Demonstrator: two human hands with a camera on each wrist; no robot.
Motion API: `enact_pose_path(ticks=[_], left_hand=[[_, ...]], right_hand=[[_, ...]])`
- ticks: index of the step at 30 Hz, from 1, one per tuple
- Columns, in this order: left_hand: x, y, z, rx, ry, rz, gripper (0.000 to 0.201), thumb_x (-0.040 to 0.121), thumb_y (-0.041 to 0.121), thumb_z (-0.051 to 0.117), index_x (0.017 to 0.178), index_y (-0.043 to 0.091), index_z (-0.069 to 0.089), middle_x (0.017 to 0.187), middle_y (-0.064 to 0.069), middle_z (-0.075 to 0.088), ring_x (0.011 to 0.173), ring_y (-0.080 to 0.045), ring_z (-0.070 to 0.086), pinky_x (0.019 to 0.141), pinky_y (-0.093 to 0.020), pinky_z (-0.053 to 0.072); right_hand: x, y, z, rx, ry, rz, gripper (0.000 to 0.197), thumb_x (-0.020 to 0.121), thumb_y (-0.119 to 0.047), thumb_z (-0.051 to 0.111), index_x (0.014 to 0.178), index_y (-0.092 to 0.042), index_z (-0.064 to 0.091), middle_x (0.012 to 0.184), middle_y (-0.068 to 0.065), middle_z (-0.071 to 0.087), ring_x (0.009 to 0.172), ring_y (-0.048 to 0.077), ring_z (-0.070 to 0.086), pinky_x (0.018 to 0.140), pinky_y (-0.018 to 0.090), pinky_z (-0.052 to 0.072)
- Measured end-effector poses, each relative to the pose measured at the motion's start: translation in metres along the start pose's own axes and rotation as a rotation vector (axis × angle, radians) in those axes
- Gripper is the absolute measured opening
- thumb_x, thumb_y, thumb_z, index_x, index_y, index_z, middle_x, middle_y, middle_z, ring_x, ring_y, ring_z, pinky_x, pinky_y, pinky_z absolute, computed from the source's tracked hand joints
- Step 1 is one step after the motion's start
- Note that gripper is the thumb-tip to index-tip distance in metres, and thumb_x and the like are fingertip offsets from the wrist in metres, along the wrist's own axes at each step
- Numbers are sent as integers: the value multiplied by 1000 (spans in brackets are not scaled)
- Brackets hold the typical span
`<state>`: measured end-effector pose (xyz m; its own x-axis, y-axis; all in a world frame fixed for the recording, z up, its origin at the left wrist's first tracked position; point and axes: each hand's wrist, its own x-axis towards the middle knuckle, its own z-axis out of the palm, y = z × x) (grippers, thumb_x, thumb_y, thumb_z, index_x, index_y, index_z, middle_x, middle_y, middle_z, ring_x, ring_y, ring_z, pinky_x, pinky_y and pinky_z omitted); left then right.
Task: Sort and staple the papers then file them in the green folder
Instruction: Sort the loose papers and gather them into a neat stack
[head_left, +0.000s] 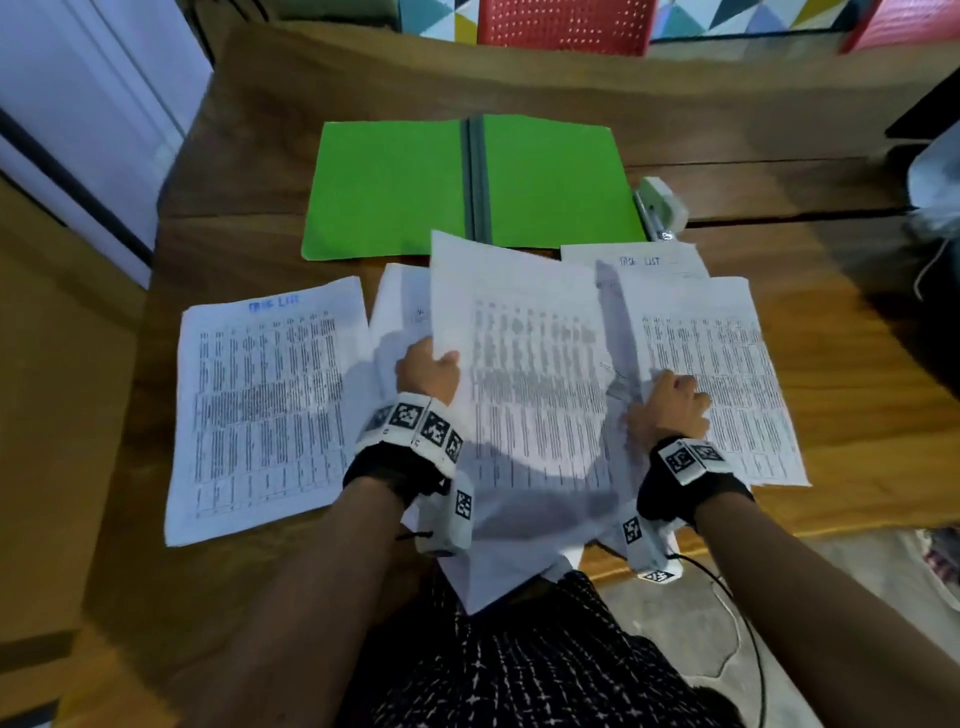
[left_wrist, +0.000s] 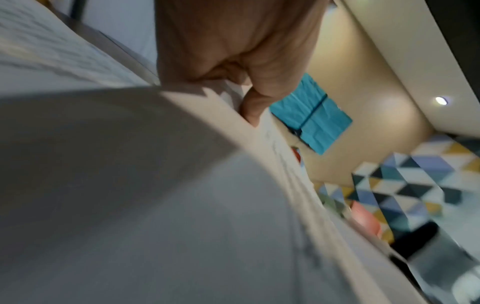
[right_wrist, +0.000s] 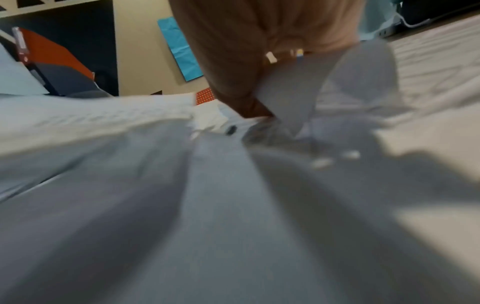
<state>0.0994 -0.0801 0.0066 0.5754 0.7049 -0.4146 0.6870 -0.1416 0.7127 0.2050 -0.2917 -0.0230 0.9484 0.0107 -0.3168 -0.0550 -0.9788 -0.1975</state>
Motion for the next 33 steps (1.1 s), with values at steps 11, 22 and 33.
enact_pose_path(ticks=[11,22,33], left_hand=[[-5,-7,3,-350,-3,-219,82,83,64,44,138,2,43,147,-18,41,135,-31,40,115,-37,29],[7,-44,-34,-15,340,-397,35,90,10,55,119,-11,54,127,-26,57,120,-37,54,96,-39,43],[2,-86,-46,-185,284,-301,40,85,20,65,108,-13,61,109,-29,65,99,-40,64,82,-41,52]], right_hand=[[-59,-80,-30,203,-394,-605,30,94,-18,41,109,2,57,120,26,58,113,35,55,73,24,35],[-23,-51,1,163,-149,-267,65,78,-49,61,128,-10,46,135,15,45,124,34,42,103,47,39],[-26,-39,-7,230,-281,-277,12,84,-13,59,93,-7,61,110,27,58,103,32,57,85,34,44]])
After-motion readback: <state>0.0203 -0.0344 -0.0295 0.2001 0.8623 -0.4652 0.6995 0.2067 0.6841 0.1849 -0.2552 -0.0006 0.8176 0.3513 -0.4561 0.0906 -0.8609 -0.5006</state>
